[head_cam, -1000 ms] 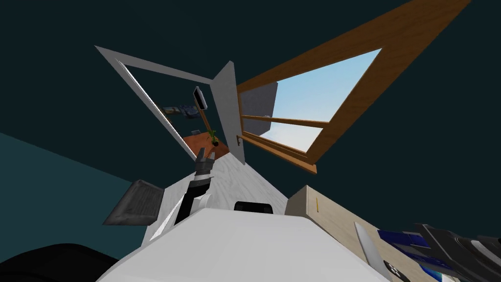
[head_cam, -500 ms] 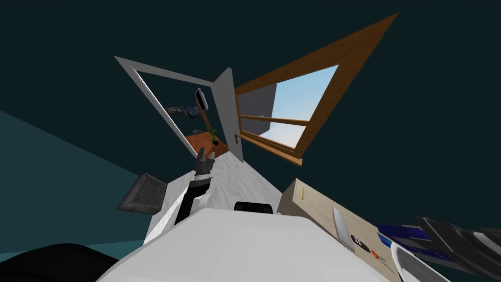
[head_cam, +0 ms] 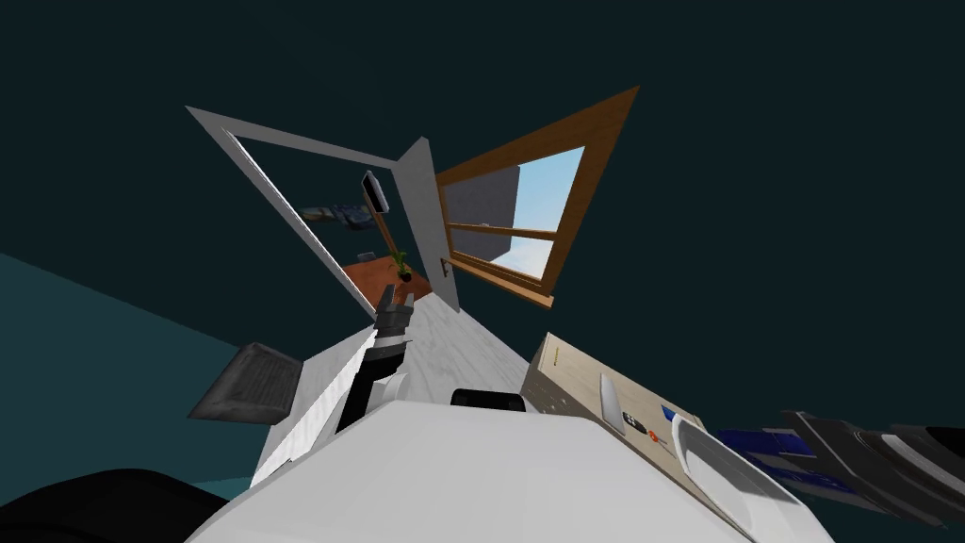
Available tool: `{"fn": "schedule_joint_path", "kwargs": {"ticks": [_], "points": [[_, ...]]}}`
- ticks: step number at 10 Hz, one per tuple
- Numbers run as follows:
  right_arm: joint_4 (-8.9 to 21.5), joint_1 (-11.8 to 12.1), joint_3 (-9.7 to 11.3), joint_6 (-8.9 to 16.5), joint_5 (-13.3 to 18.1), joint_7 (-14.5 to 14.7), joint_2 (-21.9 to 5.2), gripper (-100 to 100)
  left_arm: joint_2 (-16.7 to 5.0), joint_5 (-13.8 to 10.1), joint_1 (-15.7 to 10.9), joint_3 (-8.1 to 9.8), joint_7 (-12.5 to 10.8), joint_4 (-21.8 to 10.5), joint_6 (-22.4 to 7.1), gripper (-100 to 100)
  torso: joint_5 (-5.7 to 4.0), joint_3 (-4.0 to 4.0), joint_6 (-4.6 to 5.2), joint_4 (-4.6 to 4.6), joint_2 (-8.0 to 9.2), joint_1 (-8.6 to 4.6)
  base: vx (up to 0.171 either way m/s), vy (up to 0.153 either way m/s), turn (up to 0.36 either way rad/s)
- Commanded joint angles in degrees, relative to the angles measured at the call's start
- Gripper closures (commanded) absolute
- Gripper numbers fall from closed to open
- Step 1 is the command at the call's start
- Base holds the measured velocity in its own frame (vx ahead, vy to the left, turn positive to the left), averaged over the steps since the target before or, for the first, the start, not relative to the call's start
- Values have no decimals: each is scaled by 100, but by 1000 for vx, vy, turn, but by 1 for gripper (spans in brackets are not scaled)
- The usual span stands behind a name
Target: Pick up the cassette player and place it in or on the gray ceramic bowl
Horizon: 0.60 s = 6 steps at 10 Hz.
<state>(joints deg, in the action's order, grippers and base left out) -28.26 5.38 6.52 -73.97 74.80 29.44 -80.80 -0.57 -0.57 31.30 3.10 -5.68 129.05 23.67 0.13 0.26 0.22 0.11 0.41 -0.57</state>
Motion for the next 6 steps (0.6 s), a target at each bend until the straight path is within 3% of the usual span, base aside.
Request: {"fn": "schedule_joint_path", "kwargs": {"ticks": [1,3,4,5,6], "points": [[-209,126,11,39,0,-109,-10,100,0,0,0,0,0,0,0,0,0,0,0,0,0,0,-25,-121,-66],[-465,128,192,100,142,-253,42,100,0,0,1,0,0,0,0,0,8,-12,5,-6,-19,18,-27,-173,-212],[-444,171,113,90,75,-219,19,100,0,0,1,1,0,0,0,0,6,-10,12,-7,-15,3,-21,-78,-34],[-449,180,127,97,88,-233,18,-100,1,0,0,-1,0,0,0,0,9,-15,-7,-7,-23,42,-9,-10,7],[-447,181,126,98,87,-232,17,-100,1,0,0,-1,0,0,0,0,19,-20,-8,-9,-32,72,-3,-6,0]]}}
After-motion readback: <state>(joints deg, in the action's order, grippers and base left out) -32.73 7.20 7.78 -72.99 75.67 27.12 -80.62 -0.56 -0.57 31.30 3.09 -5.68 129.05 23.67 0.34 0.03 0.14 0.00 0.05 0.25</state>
